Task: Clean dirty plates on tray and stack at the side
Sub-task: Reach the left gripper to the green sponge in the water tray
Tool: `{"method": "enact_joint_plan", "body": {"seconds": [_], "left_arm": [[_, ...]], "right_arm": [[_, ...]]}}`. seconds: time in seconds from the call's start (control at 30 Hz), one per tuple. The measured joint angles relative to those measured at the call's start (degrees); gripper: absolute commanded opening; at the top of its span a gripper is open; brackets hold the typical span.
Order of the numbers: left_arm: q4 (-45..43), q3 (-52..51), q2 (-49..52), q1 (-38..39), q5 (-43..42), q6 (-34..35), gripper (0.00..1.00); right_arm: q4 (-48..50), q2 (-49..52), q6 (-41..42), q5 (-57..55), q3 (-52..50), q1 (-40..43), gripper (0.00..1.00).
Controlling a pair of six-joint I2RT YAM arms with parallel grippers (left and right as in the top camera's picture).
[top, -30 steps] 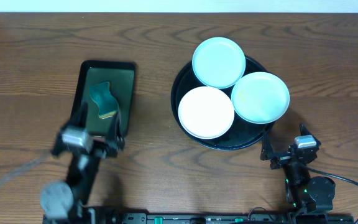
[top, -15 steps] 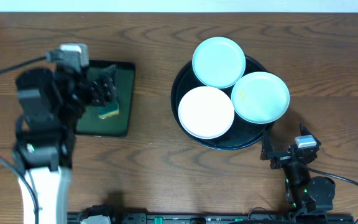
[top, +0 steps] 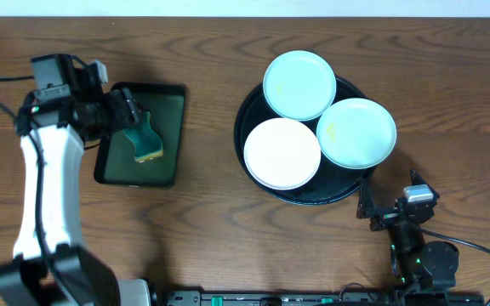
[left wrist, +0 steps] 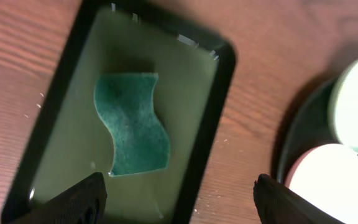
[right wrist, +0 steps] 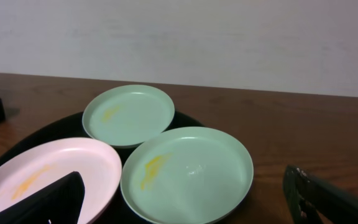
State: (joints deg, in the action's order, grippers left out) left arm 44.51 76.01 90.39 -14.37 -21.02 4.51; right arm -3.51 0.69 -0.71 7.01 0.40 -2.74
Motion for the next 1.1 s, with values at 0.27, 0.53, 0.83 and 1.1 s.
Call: {"method": "enact_joint_plan", "body": {"seconds": [0.27, 0.53, 0.83, 1.1], "left_arm": [[-0.8, 0.0, 11.0, 0.0, 2.1, 0.5, 0.77], [-2.9, 0.0, 17.0, 0.5, 9.4, 5.7, 0.77], [-5.6, 0.0, 19.8, 5.2, 13.8, 8.0, 0.77], [-6.1, 0.0, 21.2, 5.6, 17.1, 9.8, 0.77]], "right_arm": [[0.0, 0.0, 0.0, 0.0, 0.0, 0.0, 0.99], [0.0, 0.0, 0.0, 0.0, 0.0, 0.0, 0.99], [0.0, 0.0, 0.0, 0.0, 0.0, 0.0, 0.99], [0.0, 0.0, 0.0, 0.0, 0.0, 0.0, 0.99]]}}
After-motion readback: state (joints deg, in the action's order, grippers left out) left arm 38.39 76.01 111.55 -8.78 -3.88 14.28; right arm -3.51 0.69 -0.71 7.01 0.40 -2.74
